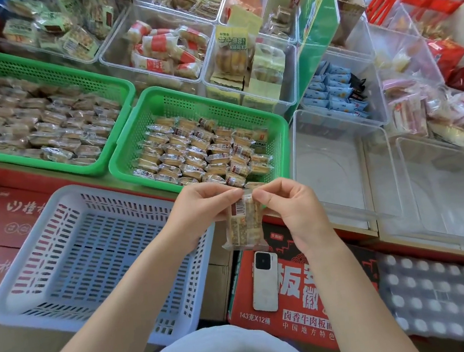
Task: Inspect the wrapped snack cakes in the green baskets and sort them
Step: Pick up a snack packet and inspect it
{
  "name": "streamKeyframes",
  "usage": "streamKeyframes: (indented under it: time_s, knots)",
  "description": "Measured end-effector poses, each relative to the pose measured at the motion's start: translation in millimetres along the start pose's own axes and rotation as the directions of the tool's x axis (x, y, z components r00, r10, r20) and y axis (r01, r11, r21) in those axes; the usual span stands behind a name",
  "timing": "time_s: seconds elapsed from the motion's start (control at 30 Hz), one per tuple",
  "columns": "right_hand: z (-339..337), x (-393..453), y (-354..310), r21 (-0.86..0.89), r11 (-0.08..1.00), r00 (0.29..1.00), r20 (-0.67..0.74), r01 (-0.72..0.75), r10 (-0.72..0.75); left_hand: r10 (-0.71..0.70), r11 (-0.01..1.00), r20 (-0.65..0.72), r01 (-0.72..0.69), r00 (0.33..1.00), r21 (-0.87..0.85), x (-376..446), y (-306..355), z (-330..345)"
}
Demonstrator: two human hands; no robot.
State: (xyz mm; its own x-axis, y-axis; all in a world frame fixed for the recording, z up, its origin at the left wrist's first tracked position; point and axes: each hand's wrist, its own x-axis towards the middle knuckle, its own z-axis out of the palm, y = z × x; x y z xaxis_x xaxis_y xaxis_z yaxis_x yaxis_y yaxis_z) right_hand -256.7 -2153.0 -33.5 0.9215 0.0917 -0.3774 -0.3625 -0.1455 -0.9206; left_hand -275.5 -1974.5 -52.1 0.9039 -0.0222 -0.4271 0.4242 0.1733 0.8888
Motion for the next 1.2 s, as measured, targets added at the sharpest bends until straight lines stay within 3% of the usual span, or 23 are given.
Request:
streamKeyframes:
  time_s: [0.1, 0.2, 0.4, 0.7, 0.8, 0.87, 0.9, 0.93, 0.97, 1.03, 1.1, 1.2]
  knots:
    - [-5.1, 8.7, 7.6, 0.055, 0.997, 0.998, -0.039, -0.053, 0.055, -0.095, 0.994, 0.008, 0.095, 0.995, -0.060, 7.7, 0.1, -1.2]
    - [-5.3, 18.4, 12.2, 0.084, 0.991, 0.993, -0.043, -0.105, 0.109, -0.146, 0.981, -0.077, 0.134, 0.986, -0.141, 18.2, -8.6, 2.7]
    - [-15.5, 29.0, 14.2, 0.075, 0.978, 0.973, 0.140, -0.195, 0.184, -0.243, 0.922, -0.291, 0.128, 0.925, -0.365, 43.5, -23.3, 10.0]
    - [-28.3, 58.7, 23.3, 0.285, 0.938, 0.973, -0.055, -0.199, 0.224, -0.184, 0.909, -0.366, 0.017, 0.912, -0.415, 75.3, -27.8, 30.4]
    - [-32.0, 68.9, 26.9, 0.186, 0.959, 0.977, 0.027, -0.215, 0.214, -0.161, 0.920, -0.348, 0.013, 0.924, -0.392, 92.4, -24.0, 42.2]
    - [-37.8, 80.3, 28.6, 0.120, 0.975, 0.981, -0.028, -0.188, 0.193, -0.134, 0.947, -0.310, 0.030, 0.941, -0.319, 108.2, -25.6, 48.2]
    - [-42.8, 89.7, 29.3, 0.058, 0.985, 0.982, -0.089, -0.164, 0.168, -0.091, 0.983, -0.320, 0.034, 0.943, -0.178, 117.9, -30.3, 49.6]
    - [-49.0, 101.1, 30.0, -0.042, 0.990, 0.980, -0.155, -0.135, 0.127, -0.002, 0.996, -0.325, 0.031, 0.946, 0.083, 129.1, -38.8, 48.6]
    - [-56.3, 114.0, 30.3, -0.169, 0.980, 0.976, -0.210, -0.101, 0.064, 0.103, 0.921, -0.277, 0.014, 0.955, 0.390, 138.9, -48.1, 46.5]
    - [-69.2, 140.4, 27.1, -0.431, 0.902, 0.958, -0.263, -0.014, -0.111, 0.219, 0.592, -0.078, -0.070, 0.973, 0.803, 154.4, -67.6, 38.9]
    - [-77.0, 167.2, 24.5, -0.653, 0.752, 0.930, -0.215, 0.090, -0.298, 0.198, 0.356, 0.053, -0.123, 0.979, 0.926, 165.5, -86.3, 30.2]
    - [-76.6, 206.2, 30.5, -0.837, 0.508, 0.885, -0.065, 0.203, -0.461, 0.184, 0.197, 0.076, -0.113, 0.980, 0.974, 171.1, -100.1, 24.6]
